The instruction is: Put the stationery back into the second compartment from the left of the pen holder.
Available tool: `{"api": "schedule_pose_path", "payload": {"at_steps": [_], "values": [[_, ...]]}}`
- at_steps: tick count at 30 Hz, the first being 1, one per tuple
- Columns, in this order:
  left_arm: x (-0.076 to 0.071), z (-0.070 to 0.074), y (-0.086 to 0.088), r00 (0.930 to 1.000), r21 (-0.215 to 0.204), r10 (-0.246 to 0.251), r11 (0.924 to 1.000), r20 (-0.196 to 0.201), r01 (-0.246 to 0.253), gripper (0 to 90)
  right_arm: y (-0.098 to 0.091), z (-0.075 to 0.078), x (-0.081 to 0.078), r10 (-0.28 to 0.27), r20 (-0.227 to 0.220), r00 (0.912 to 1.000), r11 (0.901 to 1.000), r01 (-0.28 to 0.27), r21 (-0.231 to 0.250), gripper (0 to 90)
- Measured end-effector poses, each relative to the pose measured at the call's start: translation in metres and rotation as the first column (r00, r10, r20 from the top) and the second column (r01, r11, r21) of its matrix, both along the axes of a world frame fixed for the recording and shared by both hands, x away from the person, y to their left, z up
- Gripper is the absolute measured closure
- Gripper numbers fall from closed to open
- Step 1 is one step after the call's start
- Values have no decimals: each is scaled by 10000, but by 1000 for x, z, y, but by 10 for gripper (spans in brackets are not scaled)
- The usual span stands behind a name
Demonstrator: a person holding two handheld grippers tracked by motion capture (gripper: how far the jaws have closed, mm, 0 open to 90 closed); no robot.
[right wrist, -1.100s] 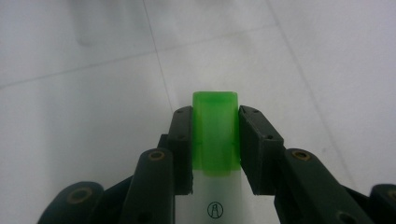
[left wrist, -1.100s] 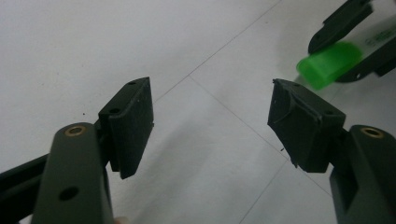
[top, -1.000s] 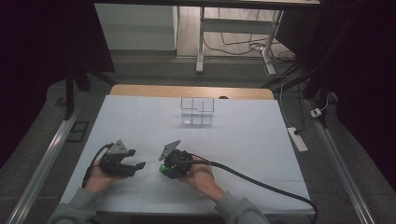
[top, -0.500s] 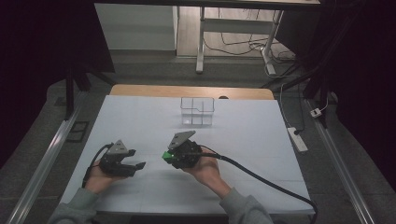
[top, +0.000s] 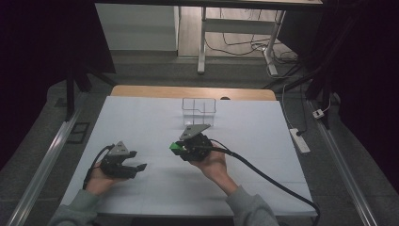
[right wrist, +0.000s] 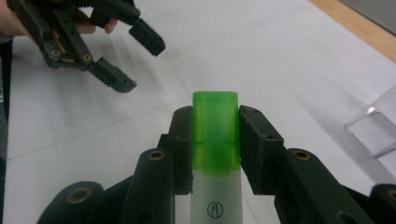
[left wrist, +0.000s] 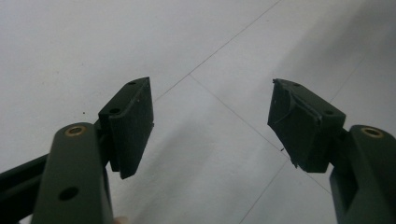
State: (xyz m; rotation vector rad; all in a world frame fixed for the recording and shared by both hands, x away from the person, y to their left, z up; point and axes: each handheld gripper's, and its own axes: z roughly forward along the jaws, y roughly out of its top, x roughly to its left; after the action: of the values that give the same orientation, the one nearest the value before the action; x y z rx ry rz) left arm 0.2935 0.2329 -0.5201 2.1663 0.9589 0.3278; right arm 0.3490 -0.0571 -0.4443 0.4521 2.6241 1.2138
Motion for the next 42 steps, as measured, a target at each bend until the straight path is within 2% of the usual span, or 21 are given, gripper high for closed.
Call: {"api": "schedule_pose_path", "payload": {"at_steps": [6,14,24,42], "values": [[0,0,0,10000,-15,8,10000,10,-8,313,-6,10,7,-312,194,9993,9983,301,503,665],[0,0,1,10000,-28,2,10000,-14,-2,313,-16,22,26,-981,393,9944,9900,935,1056,665],[0,0,0,10000,-17,-13,10000,-2,13,313,-27,36,41,-1593,723,9846,9798,1487,1341,665],[0,0,1,10000,-76,23,10000,-9,-23,313,-32,51,72,-2113,1186,9702,9648,1875,1843,664]]}}
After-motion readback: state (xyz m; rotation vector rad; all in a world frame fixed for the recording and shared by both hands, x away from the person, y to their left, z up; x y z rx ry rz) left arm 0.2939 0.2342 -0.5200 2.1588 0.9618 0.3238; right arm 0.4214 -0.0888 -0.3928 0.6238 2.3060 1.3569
